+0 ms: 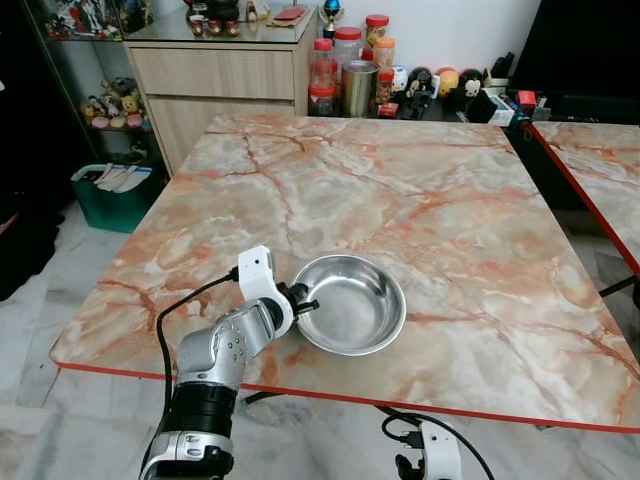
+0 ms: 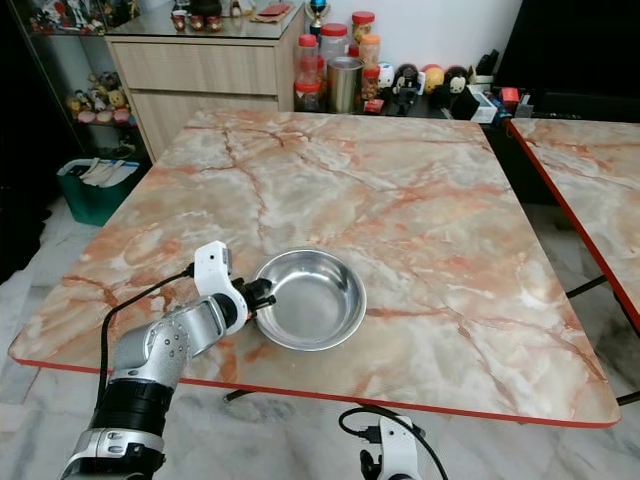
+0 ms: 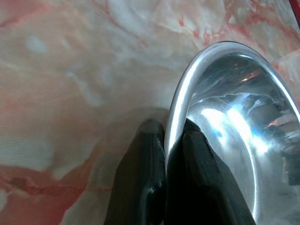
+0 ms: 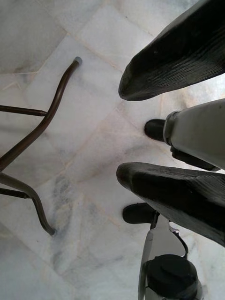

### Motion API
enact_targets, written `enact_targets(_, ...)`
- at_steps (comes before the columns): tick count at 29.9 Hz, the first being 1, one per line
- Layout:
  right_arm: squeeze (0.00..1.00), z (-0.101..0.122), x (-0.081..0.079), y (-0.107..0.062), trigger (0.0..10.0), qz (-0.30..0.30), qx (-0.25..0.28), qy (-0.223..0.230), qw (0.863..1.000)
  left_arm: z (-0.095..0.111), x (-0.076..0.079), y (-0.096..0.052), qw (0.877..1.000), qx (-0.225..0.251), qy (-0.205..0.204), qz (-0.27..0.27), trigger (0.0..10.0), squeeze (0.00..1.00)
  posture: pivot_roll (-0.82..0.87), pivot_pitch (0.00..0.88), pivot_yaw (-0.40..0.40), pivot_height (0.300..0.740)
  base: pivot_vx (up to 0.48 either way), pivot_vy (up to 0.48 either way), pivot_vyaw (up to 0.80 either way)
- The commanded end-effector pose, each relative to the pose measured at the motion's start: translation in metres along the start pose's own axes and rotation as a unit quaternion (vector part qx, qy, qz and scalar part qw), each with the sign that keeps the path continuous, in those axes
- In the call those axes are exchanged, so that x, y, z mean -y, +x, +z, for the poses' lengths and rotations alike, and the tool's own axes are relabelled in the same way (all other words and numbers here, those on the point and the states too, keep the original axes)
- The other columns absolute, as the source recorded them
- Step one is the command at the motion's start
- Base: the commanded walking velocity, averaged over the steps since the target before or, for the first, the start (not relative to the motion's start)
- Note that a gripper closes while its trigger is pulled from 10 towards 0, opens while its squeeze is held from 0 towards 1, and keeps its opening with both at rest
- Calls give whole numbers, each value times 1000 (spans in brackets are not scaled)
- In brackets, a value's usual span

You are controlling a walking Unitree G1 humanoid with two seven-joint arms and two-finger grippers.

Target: Setting the table

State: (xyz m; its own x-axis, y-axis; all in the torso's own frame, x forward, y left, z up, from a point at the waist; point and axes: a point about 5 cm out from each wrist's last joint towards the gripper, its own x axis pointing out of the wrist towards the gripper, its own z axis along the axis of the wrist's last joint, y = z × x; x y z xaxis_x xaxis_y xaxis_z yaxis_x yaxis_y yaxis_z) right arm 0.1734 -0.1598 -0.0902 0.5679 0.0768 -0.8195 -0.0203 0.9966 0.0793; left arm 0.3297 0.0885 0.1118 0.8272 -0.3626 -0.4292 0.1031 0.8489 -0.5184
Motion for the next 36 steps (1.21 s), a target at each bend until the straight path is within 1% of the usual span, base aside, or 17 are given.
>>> enact_targets(1,0,4,1,1,10000,-3,4,4,1000,6,4,1,1000,10,6,-4,10000,0,34,0,1,740,0,0,0)
enact_targets(7,0,4,2,0,10000,-5,4,4,1000,6,0,1,1000,11,9,11,10000,0,41,0,-6,740,0,0,0)
enact_targets(11,0,5,1,1,10000,-4,5,4,1000,5,-3,-1,1000,2,15,16,10000,0,42,1,-8,740,0,0,0)
enact_targets(20,0,6,1,1,10000,-3,6,3,1000,3,-4,-1,1000,-10,14,14,10000,0,42,3,-10,740,0,0,0)
enact_targets(21,0,6,1,1,10000,-3,5,3,1000,3,-3,-1,1000,-10,14,14,10000,173,41,0,-11,740,0,0,0)
enact_targets(22,0,6,2,1,10000,-3,5,3,1000,2,-3,-1,1000,-10,14,13,10000,498,42,0,-11,740,0,0,0)
enact_targets(23,0,6,2,1,10000,-3,5,3,1000,3,-3,-1,1000,-10,14,13,10000,722,41,0,-11,740,0,0,0)
enact_targets(24,0,6,2,1,10000,-3,5,3,1000,3,-3,-1,1000,-10,14,13,10000,745,41,0,-11,740,0,0,0)
enact_targets(30,0,6,3,1,10000,-4,5,0,1000,3,-3,0,1000,-8,18,12,10000,745,40,0,-11,740,0,0,0)
enact_targets(31,0,6,3,1,10000,-4,5,0,1000,3,-3,0,1000,-8,18,12,10000,757,39,0,-11,740,0,0,0)
enact_targets(32,0,6,3,1,10000,-4,5,0,1000,3,-3,0,1000,-8,18,12,10000,827,40,0,-12,740,0,0,0)
enact_targets(34,0,6,3,1,10000,-4,5,0,1000,3,-3,0,1000,-8,19,12,10000,827,40,0,-12,740,0,0,0)
enact_targets(35,0,7,3,1,10000,-3,5,-1,1000,3,-2,0,1000,-8,19,12,10000,843,41,0,-13,740,0,0,0)
enact_targets(36,0,7,3,1,10000,-3,5,-2,1000,3,-2,0,1000,-7,20,12,10000,929,42,0,-14,740,0,0,0)
